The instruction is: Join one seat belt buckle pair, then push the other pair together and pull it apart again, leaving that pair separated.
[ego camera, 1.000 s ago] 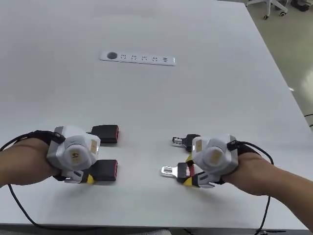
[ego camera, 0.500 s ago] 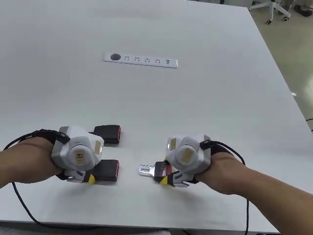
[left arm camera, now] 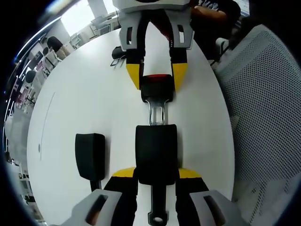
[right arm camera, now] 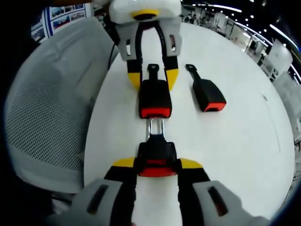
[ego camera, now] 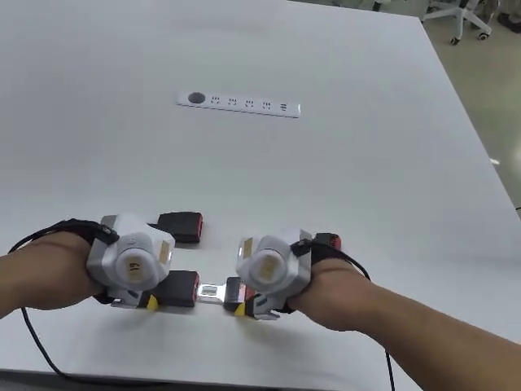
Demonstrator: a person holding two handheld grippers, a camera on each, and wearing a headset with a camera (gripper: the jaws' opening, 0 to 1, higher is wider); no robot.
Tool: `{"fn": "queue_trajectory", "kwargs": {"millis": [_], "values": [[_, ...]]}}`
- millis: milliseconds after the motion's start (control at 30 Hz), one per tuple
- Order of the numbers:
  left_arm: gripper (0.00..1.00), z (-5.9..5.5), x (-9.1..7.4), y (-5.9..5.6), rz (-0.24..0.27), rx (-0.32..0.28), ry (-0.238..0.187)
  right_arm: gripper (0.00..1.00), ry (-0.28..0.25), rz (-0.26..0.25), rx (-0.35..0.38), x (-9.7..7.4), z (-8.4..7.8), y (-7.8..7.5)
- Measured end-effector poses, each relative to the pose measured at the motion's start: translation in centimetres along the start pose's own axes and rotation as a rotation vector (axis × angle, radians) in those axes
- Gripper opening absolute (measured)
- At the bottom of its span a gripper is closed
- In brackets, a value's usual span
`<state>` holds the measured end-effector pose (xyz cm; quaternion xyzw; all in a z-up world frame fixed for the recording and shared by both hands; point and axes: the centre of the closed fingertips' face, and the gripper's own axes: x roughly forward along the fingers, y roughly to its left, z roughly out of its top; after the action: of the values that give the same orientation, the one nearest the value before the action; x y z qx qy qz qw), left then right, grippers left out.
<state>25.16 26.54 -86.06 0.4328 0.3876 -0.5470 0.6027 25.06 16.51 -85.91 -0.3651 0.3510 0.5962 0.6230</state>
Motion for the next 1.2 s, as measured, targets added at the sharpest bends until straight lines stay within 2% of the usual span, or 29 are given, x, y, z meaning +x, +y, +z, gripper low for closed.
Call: {"fn": "queue_trajectory", "kwargs": {"millis": [200,367,567,700,867,1000,1200], "values": [[0.32,-0.1,0.0,0.0,-0.003,0.007,0.006,0.33,0.022,0.005,-0.014,0.1,0.1,-0.1],[0.32,-0.1,0.0,0.0,-0.005,0.005,0.012,0.33,-0.009,-0.001,-0.016,0.2,0.6,0.4],[0.32,-0.1,0.0,0.0,-0.007,0.013,0.003,0.33,-0.043,-0.014,-0.034,0.5,1.4,0.3],[0.31,0.0,0.0,0.0,-0.007,0.018,-0.011,0.32,-0.048,-0.021,-0.041,0.5,1.3,0.2],[0.31,0.1,0.1,0.0,-0.013,-0.010,-0.012,0.32,-0.054,-0.034,-0.027,0.7,1.6,0.2],[0.30,0.1,0.2,-0.1,-0.016,-0.015,-0.002,0.32,-0.047,-0.031,-0.045,0.7,1.8,0.2],[0.30,0.1,0.1,-0.1,-0.008,-0.025,-0.018,0.31,-0.050,-0.019,-0.066,1.1,2.5,0.2]]}}
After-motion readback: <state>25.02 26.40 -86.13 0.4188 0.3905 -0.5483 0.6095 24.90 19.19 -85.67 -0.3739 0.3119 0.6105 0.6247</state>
